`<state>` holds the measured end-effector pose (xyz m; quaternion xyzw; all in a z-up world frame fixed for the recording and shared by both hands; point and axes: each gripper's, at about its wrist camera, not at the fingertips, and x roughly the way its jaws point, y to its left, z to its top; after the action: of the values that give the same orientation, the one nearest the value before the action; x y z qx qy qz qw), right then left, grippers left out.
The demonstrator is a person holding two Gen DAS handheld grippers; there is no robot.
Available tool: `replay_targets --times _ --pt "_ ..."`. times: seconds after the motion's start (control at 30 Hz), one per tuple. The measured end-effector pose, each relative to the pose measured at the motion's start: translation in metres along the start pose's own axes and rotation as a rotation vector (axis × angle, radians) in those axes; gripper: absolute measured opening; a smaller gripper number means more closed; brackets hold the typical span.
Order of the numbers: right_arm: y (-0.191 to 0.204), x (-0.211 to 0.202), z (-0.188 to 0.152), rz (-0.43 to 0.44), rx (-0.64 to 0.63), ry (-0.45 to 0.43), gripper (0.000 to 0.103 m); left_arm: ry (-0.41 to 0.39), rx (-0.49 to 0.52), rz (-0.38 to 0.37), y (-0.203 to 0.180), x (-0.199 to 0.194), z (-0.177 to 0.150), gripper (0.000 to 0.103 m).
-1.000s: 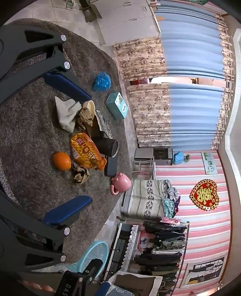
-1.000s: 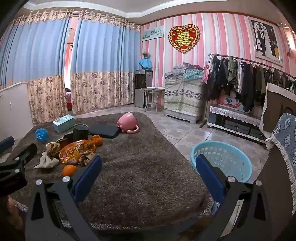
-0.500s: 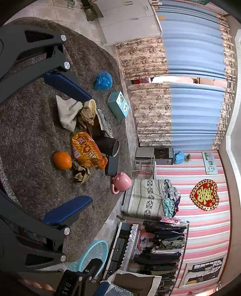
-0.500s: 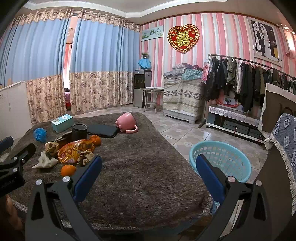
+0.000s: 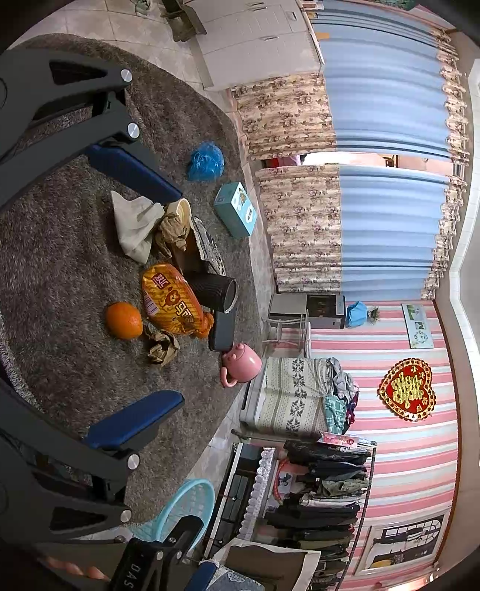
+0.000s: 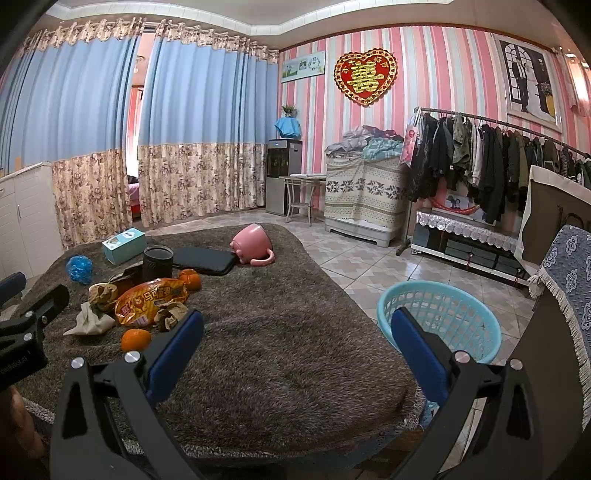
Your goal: Collect trash
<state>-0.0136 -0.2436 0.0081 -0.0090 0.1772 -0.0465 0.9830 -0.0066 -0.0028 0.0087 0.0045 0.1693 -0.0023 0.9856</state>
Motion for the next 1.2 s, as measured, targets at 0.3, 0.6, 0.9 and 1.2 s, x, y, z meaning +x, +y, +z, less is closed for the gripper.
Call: replay_targets --times 0.3,0.6,0.9,1.2 --pt "-0.0007 -0.0003 -0.0001 0.0 0.0 -0.001 0.099 0.0 -0.001 0.0 0.0002 -0.0006 0.0009 0.098" --pt "-0.0001 0.0 -0.0002 0.0 0.0 -0.001 0.099 -0.001 -0.002 0.0 0.0007 -0.0008 0.0005 0.098" --pt "-0.0005 0.0005 0.0002 -0.001 -0.001 -0.002 0.099 -0.001 -0.004 0.0 0.0016 -0.0006 0.0001 0.098" --pt "-0.0005 0.0005 0.0 -0.001 0.0 -0.001 0.099 -0.006 -0.005 -0.008 0.0051 -0.0001 -0.0011 0.098"
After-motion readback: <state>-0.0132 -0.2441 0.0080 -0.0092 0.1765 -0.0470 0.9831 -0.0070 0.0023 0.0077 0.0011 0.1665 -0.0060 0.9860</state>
